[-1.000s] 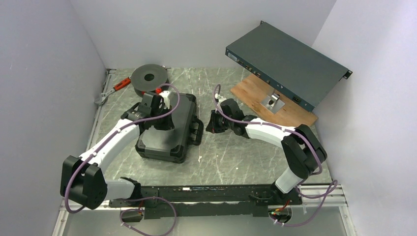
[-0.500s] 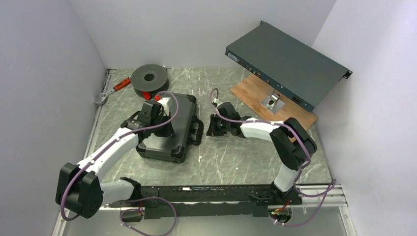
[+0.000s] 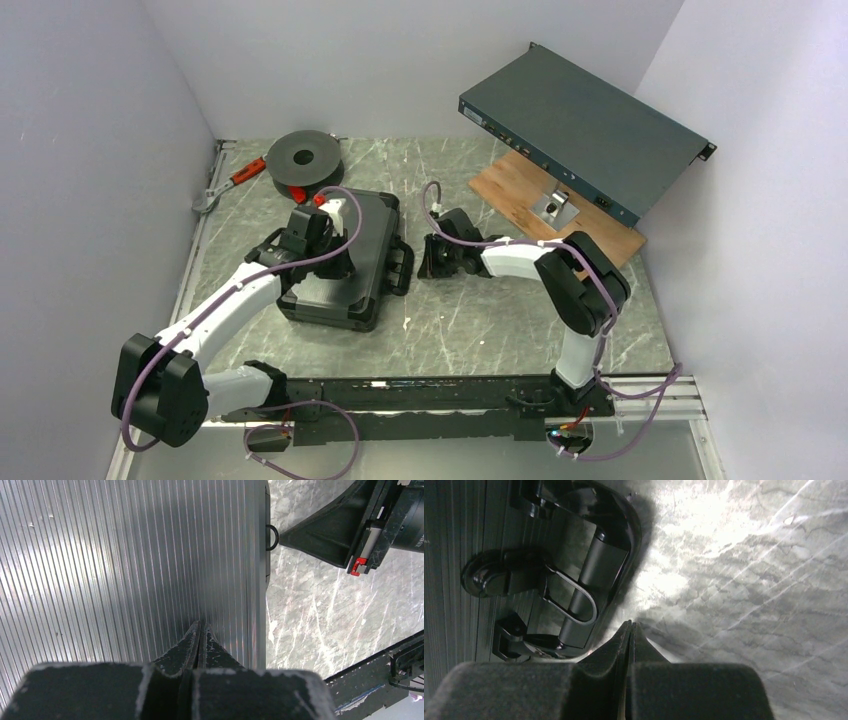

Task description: Pack up texas hold em set

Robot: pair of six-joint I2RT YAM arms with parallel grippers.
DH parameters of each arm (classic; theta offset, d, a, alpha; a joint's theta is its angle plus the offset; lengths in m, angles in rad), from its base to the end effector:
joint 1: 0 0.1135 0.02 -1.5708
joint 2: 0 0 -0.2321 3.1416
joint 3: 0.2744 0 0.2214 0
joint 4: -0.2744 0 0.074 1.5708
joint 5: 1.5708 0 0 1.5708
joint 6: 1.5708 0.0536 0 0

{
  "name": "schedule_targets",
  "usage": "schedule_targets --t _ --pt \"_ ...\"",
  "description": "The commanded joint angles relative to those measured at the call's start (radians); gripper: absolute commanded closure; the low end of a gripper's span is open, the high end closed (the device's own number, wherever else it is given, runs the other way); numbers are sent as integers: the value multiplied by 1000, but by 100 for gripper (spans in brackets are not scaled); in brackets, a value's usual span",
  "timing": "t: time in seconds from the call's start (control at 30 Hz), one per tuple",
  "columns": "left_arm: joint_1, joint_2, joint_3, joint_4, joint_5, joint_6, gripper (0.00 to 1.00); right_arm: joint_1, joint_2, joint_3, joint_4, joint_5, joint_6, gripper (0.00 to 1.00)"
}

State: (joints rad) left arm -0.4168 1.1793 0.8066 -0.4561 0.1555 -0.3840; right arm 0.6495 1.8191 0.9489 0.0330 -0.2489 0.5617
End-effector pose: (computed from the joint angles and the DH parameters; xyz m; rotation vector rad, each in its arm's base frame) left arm 0.2139 -0.1038 0.2127 0.1149 2.4592 -0.5497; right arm 0.2665 0.2189 0.1207 -0.2346 2.5450 0.8209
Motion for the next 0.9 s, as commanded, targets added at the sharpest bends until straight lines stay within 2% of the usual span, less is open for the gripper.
schedule_targets --t 0.0,0.47,0.87 --pt "-17 13 -39 -46 -8 -7 100 -4 24 55 49 -16 12 100" --pt "-24 16 -52 -32 -10 -13 100 -6 63 143 38 -84 10 100" --pt "-30 16 -61 -23 -10 -19 100 -4 37 139 33 -132 20 100"
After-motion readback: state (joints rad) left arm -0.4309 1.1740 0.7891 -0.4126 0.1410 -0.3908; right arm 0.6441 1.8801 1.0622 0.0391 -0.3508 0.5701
